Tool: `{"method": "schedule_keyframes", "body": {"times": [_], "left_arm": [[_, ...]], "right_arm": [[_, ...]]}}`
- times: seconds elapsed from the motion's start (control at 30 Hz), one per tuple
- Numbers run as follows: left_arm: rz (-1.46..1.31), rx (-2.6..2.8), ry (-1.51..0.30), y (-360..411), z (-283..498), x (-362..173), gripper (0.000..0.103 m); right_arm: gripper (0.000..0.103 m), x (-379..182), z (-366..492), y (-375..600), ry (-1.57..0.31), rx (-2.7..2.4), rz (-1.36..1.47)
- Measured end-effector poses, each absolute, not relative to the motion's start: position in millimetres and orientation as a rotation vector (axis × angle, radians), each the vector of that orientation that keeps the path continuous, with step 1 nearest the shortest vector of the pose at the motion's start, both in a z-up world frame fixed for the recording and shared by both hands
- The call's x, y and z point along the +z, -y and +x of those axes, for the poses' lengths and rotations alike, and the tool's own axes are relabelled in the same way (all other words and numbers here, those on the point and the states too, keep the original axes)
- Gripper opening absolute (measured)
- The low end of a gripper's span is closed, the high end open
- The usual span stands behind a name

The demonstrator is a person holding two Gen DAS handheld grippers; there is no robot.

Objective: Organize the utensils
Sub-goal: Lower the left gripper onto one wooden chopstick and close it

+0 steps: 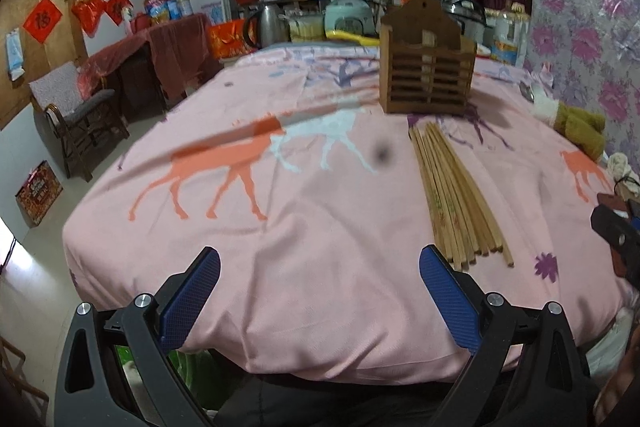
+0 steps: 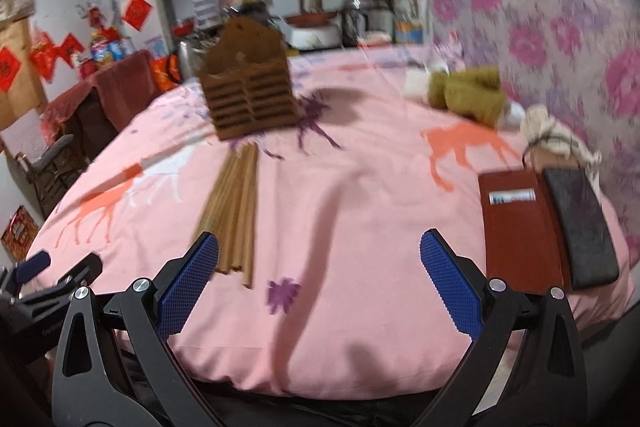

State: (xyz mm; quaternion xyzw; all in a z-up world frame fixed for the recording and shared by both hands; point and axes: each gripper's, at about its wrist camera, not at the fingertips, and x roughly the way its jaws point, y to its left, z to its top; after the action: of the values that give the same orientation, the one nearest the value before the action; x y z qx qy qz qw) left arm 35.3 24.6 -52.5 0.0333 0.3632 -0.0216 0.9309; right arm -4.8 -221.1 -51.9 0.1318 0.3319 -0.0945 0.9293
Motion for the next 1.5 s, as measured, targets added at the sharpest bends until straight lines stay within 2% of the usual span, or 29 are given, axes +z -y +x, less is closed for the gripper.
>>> {"method": "schedule_keyframes", "body": {"times": [0.47,0.77,0.93,1.13,1.5], "left_arm": [[0.127,-0.308,-0.956,13,70,-98,0.097],[0.208,-0.147,-0.863,9,97,-102,0.099],[0.146,-0.100,-0.854,-18,99,-97,0.098],[0.275,-0.214,-0.804,18,82,-98,0.098],[0.289,-0.217,-0.789,32,97,-102,0.099]], "right_arm": [[0.096,-57,2,237,-0.677,-0.210,0.231],[0.097,-60,4,238,-0.687,-0.212,0.237],[0.096,-63,6,238,-0.697,-0.201,0.237],[0.096,-64,7,241,-0.705,-0.202,0.246],[0.096,-68,10,241,-0.719,-0.204,0.247]]}}
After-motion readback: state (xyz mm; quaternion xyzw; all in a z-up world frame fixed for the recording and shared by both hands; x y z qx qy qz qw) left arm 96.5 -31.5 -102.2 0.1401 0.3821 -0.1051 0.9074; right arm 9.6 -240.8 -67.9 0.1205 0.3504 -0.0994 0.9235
